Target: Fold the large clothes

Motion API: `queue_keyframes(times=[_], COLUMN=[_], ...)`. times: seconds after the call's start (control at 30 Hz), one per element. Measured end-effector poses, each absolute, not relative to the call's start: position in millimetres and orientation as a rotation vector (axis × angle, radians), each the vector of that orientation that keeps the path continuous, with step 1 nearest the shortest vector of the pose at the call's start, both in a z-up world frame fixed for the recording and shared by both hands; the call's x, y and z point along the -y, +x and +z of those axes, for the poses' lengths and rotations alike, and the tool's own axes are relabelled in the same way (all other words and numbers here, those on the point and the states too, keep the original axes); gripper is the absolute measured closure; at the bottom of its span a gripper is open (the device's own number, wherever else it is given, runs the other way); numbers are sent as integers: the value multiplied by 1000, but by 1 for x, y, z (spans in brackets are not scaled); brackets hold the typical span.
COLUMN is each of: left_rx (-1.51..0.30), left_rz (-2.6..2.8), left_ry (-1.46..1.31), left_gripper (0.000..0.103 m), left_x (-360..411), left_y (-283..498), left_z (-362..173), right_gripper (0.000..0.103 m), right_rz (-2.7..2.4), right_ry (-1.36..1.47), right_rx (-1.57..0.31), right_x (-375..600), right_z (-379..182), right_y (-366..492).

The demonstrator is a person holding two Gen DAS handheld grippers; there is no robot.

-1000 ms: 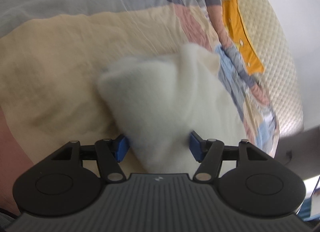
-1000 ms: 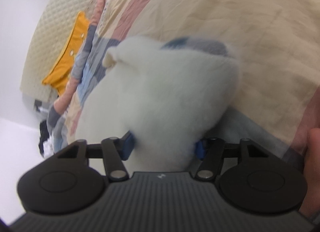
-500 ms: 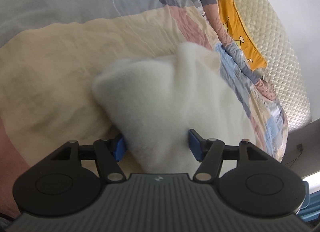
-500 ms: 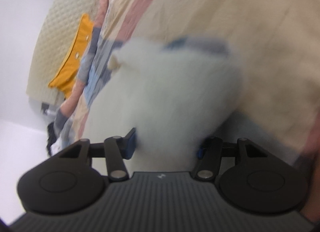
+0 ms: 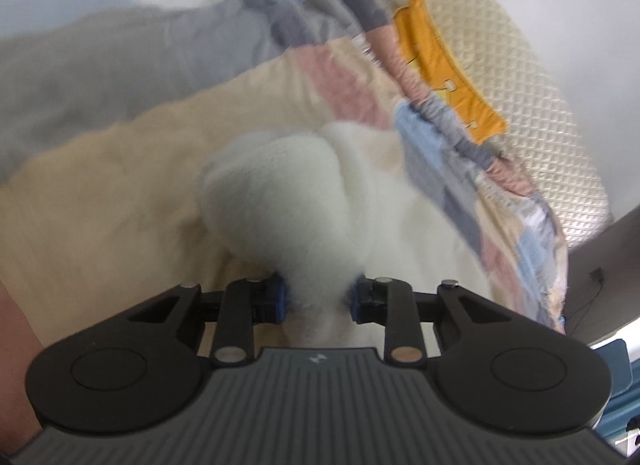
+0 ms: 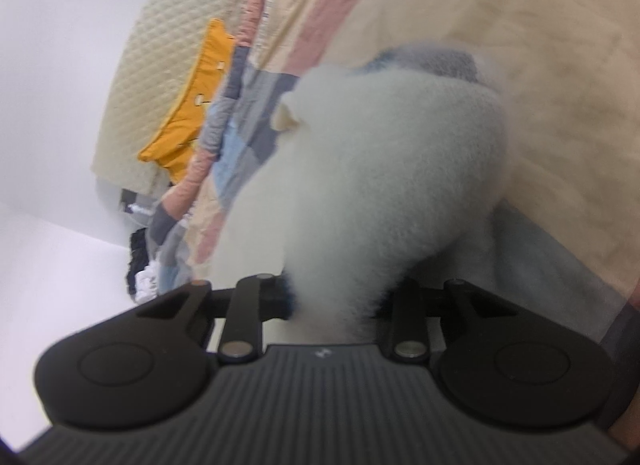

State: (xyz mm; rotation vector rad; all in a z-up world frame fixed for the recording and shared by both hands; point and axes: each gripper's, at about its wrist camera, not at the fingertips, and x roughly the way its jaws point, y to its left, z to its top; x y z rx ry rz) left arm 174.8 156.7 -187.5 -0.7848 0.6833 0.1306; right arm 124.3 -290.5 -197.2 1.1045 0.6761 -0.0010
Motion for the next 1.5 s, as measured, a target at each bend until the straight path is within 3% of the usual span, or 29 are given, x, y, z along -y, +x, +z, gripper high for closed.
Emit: queue_keyframes(times=[0.33,0.73,0.87,0.97,1.33,1.5], left_rx=[-658,-687,-671,-658,-673,-697], left_rz=[7,-44,-56,-56,-56,-52], left_ry=[-780,-807,-822,-828,-874,-875], left_gripper=[72,72,72,72,70,68], left_x=[-155,-158,-161,-164,-168,-169], left_y=[143,93,111,135,249,302], left_z=[-104,-90,-85,-78,-88,-119], right_gripper=[72,69,63,48,47,46], right_rz=[62,71,94,142,170,152], right_ry=[1154,1158,1176,1209,1179,1164], right_rx=[-653,-721,-707,-679,-649,-662], right_x=[307,318,318,320,320,318], right_z=[-145,-127,-121,-115,-117,-138], right_y=[93,50,60,76,167,208])
